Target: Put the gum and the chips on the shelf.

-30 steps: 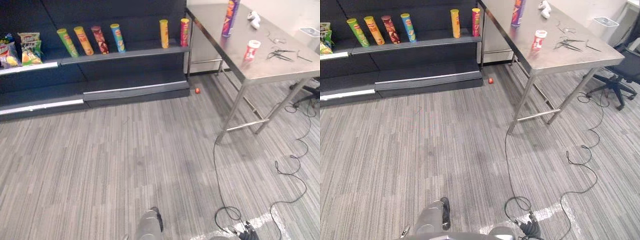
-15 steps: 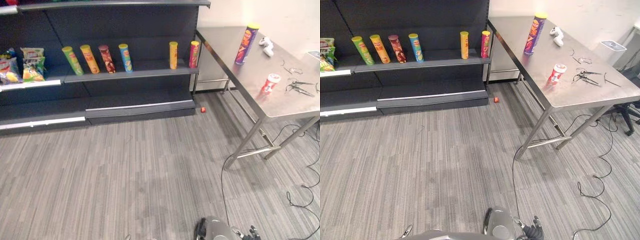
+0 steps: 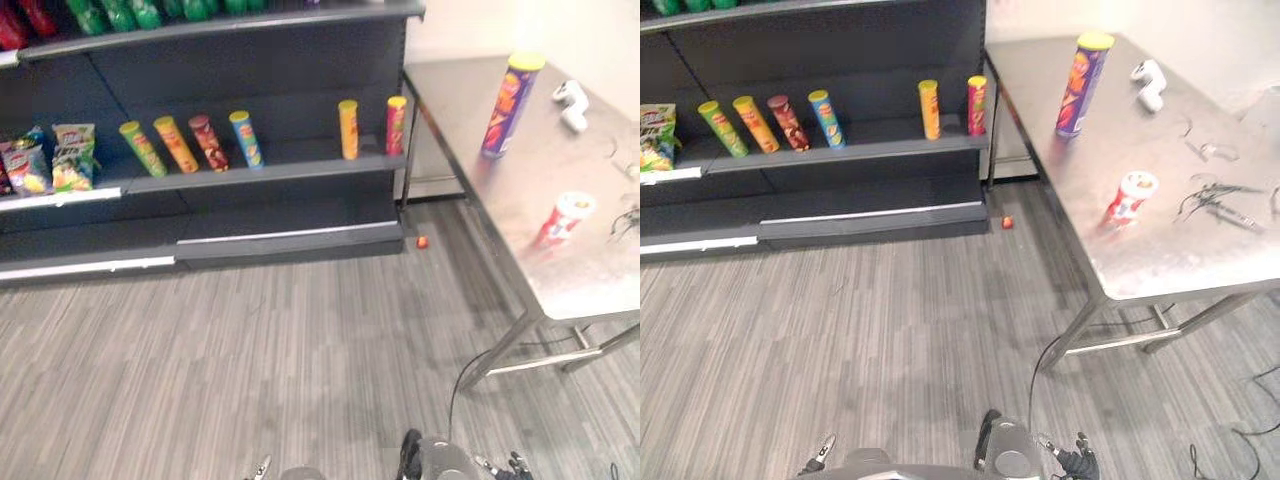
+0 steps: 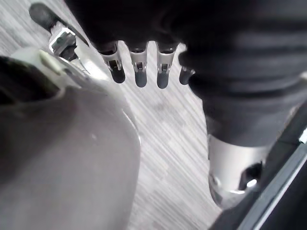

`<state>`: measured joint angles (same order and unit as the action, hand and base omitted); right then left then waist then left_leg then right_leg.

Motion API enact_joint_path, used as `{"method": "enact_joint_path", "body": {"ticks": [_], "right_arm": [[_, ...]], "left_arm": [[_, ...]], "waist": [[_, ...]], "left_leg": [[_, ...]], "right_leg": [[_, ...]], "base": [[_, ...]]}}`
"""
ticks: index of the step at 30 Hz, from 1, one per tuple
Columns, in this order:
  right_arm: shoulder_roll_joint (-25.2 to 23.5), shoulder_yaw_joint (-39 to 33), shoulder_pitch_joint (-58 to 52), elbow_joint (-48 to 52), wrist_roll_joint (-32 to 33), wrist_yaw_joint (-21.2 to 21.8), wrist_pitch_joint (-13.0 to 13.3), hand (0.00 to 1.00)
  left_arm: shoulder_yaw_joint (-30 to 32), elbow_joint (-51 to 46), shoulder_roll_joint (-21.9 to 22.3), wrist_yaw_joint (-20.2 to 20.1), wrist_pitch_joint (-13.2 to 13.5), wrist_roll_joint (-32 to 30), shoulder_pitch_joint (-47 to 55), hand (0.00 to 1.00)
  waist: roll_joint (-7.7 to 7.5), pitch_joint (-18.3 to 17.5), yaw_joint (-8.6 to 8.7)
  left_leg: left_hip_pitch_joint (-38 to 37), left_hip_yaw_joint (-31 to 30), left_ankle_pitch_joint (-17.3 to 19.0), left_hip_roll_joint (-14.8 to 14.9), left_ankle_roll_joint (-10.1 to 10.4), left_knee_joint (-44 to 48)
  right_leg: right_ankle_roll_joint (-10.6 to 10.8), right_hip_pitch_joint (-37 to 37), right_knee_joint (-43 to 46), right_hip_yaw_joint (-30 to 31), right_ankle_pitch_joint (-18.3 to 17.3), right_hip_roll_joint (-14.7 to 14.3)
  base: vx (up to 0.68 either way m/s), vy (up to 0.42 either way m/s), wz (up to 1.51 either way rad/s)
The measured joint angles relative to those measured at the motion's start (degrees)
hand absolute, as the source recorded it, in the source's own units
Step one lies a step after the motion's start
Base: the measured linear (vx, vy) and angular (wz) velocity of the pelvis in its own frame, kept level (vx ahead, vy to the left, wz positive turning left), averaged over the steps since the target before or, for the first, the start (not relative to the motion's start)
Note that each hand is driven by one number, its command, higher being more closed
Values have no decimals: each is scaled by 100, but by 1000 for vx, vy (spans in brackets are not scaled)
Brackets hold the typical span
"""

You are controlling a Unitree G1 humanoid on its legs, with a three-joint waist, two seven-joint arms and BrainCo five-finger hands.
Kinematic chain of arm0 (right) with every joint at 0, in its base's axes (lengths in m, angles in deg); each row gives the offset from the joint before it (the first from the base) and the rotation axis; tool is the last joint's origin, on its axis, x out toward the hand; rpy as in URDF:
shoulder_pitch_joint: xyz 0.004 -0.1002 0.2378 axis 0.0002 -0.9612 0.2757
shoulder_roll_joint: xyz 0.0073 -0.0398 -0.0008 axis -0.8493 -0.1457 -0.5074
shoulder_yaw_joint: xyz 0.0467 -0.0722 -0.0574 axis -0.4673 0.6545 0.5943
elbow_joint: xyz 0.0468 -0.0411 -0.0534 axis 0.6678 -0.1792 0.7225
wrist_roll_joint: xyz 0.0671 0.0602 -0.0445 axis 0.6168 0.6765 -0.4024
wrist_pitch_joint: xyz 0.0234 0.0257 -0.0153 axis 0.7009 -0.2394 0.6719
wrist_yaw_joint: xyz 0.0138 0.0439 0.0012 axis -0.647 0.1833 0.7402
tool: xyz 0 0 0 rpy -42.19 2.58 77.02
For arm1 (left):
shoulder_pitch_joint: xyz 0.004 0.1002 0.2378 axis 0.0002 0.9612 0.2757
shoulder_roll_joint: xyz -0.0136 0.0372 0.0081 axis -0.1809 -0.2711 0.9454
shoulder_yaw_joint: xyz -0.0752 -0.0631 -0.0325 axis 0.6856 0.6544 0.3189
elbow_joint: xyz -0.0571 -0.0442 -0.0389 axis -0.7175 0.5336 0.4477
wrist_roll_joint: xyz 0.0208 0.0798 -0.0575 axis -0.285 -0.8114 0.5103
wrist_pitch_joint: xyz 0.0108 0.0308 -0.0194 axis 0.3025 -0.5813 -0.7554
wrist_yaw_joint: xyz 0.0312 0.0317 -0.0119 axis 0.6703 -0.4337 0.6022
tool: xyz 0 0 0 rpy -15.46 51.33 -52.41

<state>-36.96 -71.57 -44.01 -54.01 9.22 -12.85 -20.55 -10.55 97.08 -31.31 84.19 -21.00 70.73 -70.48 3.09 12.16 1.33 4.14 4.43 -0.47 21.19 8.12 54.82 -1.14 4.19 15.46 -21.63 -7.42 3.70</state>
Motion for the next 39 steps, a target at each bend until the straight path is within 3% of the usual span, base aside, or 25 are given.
{"method": "enact_joint_path", "body": {"ticks": [2,3,4,6,7,8,10,13,15,16,19,20,21,23,24,25,27,29,31,32,33,34,37,39], "right_arm": [[4,3,28,-155,77,3,-7,0],[13,4,59,-249,128,29,3,0],[18,5,79,-272,156,44,3,0],[31,-10,88,-269,170,294,5,0],[31,-27,84,-270,172,363,0,0],[30,-50,73,-271,173,461,-2,0],[31,-48,44,-269,195,485,-1,0],[54,21,18,-284,215,497,-1,0],[15,21,45,-328,148,575,-8,0],[-111,4,21,-359,22,586,-4,0],[-169,-121,6,-460,-56,439,2,0],[-265,-248,-19,-457,-56,360,21,0],[-272,-306,-13,-451,-55,328,66,0],[-304,-360,-8,-378,-49,279,171,0],[-333,-367,-24,-371,28,184,267,0],[-320,-380,-18,-365,69,153,281,0],[-324,-305,2,-346,153,10,331,0],[-307,-277,41,-332,134,-18,348,0],[-307,-261,72,-329,-47,-26,375,0],[-307,-220,73,-328,-77,-25,398,0],[-368,-138,65,-322,-165,-22,487,0],[-338,-144,122,-333,-191,-10,498,0],[-108,-103,288,-335,-231,-28,558,0],[-70,-106,343,-441,-231,-32,550,0]], "left_arm": [[17,-11,10,-31,9,230,-43,0],[-12,-13,26,-69,11,421,-31,0],[-21,-11,30,-89,11,472,-17,0],[-108,-9,26,-151,10,587,13,0],[-123,-7,21,-153,11,579,20,0],[-142,-6,17,-171,14,573,20,0],[-141,-8,21,-211,12,558,36,0],[-166,11,39,-285,-8,577,215,0],[-244,39,-65,-356,-50,646,291,0],[-401,53,-246,-380,-72,604,266,0],[-625,94,-392,-381,-90,236,227,0],[-642,112,-398,-388,-92,123,224,0],[-643,117,-406,-401,-93,81,222,0],[-663,117,-440,-484,-153,18,234,0],[-664,114,-442,-497,-193,-124,210,0],[-663,114,-439,-499,-204,-146,218,0],[-663,121,-437,-473,-211,-153,238,0],[-671,128,-435,-432,-208,-153,234,0],[-672,126,-446,-386,-201,-156,235,0],[-671,124,-452,-378,-193,-157,243,0],[-661,101,-547,-375,-145,-161,303,0],[-664,149,-513,-343,-120,-195,249,0],[-953,228,-415,-359,-112,-367,171,0],[-979,229,-339,-364,-103,-365,168,0]], "waist": [[-43,14,-28],[-48,13,-48],[-47,13,-57],[-49,14,-123],[-51,16,-127],[-54,20,-130],[-44,32,-134],[34,15,-161],[-119,-16,-146],[-318,-32,-115],[-421,-82,-27],[-426,-132,-42],[-443,-153,-50],[-514,-124,23],[-442,-142,8],[-428,-137,11],[-388,-130,16],[-347,-109,28],[-367,-82,19],[-394,-77,7],[-596,-70,-19],[-558,-6,-9],[-221,78,28],[-174,88,16]], "left_leg": [[369,538,679,-131,-128,58],[455,813,937,-297,-153,-480],[474,917,999,-385,-165,-831],[457,1031,1005,-755,-197,-2734],[459,992,935,-840,-216,-3238],[462,824,695,-980,-199,-4167],[522,506,457,-966,-102,-4868],[610,315,299,-806,50,-4196],[521,453,388,-1025,-97,-3902],[385,624,550,-1263,-331,-3818],[133,774,877,-1553,-482,-3712],[-50,921,921,-1713,-531,-3851],[-189,1018,934,-1814,-563,-4010],[-565,1151,949,-1968,-618,-4339],[-857,1322,955,-2002,-688,-4539],[-966,1406,963,-1997,-737,-4604],[-1391,1725,974,-1879,-747,-4878],[-1537,1912,945,-1648,-695,-4960],[-1634,2099,893,-1399,-596,-4963],[-1680,2177,890,-1367,-591,-4964],[-1834,2328,893,-1475,-570,-4998],[-1950,2336,914,-1469,-494,-5068],[-2093,2389,825,-1314,-356,-5408],[-2124,2390,772,-1296,-266,-5567]], "right_leg": [[35,-366,-342,7,22,-8],[50,-552,-492,64,30,5],[51,-603,-535,122,31,7],[146,-677,-545,418,-39,40],[174,-679,-542,490,-58,58],[233,-707,-539,609,-108,105],[338,-842,-540,828,-226,160],[599,-1057,-573,1532,-400,230],[599,-1135,-468,1998,-409,351],[538,-1138,-307,2112,-472,589],[718,-886,455,2240,-349,890],[745,-581,1074,2296,-276,1030],[597,-296,1565,2289,-180,1148],[423,25,2311,2041,167,1435],[430,214,2761,1910,462,1587],[427,266,2914,1797,524,1658],[355,322,3049,1005,182,1739],[444,415,2802,290,-373,1514],[443,470,1936,-489,-411,1236],[468,452,1543,-660,-335,1167],[314,359,415,-934,404,1063],[85,246,392,-998,340,1010],[-16,302,302,-1014,334,688],[-28,348,287,-1038,310,628]], "base": [[303,-60,0],[227,-13,-15],[223,34,-45],[243,91,-65],[252,152,-58],[197,150,-42],[254,233,-59],[377,404,-94],[391,353,-99],[288,267,-51],[255,245,-25],[247,241,-31],[243,217,-34],[221,143,-37],[232,119,-49],[214,103,-65],[218,34,-74],[267,-77,-70],[284,-144,-59],[262,-158,-60],[272,-185,-58],[276,-194,-71],[149,-111,-37],[25,-47,-3]]}}
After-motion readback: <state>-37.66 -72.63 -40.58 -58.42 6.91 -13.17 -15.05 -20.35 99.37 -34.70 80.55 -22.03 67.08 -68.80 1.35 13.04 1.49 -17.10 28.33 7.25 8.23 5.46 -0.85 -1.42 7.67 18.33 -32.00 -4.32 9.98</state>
